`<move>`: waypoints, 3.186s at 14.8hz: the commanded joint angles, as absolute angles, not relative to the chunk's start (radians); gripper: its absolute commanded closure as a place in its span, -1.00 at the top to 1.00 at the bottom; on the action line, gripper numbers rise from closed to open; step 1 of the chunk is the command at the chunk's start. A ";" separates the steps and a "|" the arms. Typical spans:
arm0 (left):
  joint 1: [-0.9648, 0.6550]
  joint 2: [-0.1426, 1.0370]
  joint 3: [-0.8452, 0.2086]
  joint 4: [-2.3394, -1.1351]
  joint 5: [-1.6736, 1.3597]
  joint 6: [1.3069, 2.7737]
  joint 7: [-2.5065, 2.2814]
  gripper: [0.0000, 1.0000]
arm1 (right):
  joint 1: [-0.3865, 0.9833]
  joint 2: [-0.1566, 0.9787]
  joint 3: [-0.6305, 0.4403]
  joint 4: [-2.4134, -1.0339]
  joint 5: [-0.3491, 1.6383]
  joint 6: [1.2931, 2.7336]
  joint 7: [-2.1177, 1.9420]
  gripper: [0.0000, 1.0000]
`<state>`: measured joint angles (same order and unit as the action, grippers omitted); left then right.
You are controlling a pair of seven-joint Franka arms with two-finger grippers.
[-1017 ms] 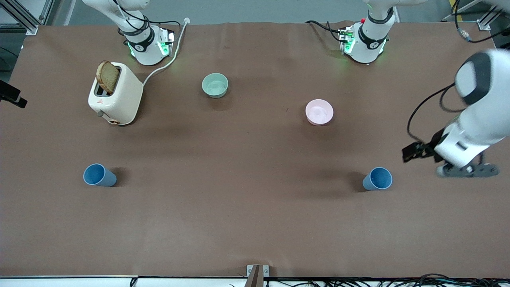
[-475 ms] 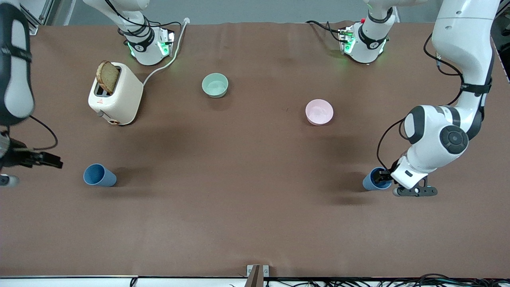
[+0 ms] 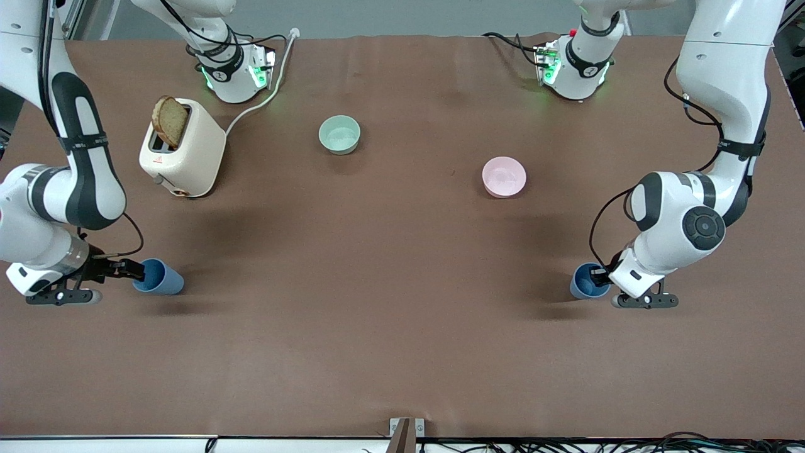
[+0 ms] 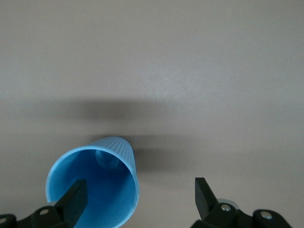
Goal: Stack blue cups with both arms
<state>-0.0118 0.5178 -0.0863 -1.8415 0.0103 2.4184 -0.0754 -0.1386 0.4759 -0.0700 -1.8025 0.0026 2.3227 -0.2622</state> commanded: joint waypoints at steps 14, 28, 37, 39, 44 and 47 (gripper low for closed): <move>-0.607 0.751 -0.117 -1.385 0.032 2.272 -0.856 -1.00 | -0.144 0.522 -0.058 -1.783 0.029 2.338 -0.298 -0.99; -0.479 0.478 -0.035 -1.347 0.064 2.074 -0.685 1.00 | 0.210 0.436 -0.054 -1.454 0.135 1.910 0.163 -0.99; -0.123 0.163 -0.041 -1.359 -0.050 1.628 -0.083 1.00 | 0.661 0.498 -0.054 -1.390 0.137 1.968 0.782 -0.99; -0.101 0.105 -0.035 -1.402 -0.055 1.600 -0.054 1.00 | 0.704 0.537 -0.054 -1.390 0.137 2.015 0.814 -0.99; 0.011 -0.101 -0.113 -1.649 -0.052 1.614 -0.020 1.00 | 0.712 0.580 -0.054 -1.390 0.138 2.045 0.813 -0.99; 0.014 -0.117 -0.140 -1.663 -0.046 1.612 -0.058 1.00 | 0.716 0.583 -0.054 -1.390 0.138 2.045 0.810 -0.99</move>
<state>0.0015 -0.0829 -0.1226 -1.6192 -0.0424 1.5974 -0.0435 0.7091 0.5785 -0.0502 -1.4056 0.1368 2.0501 0.8015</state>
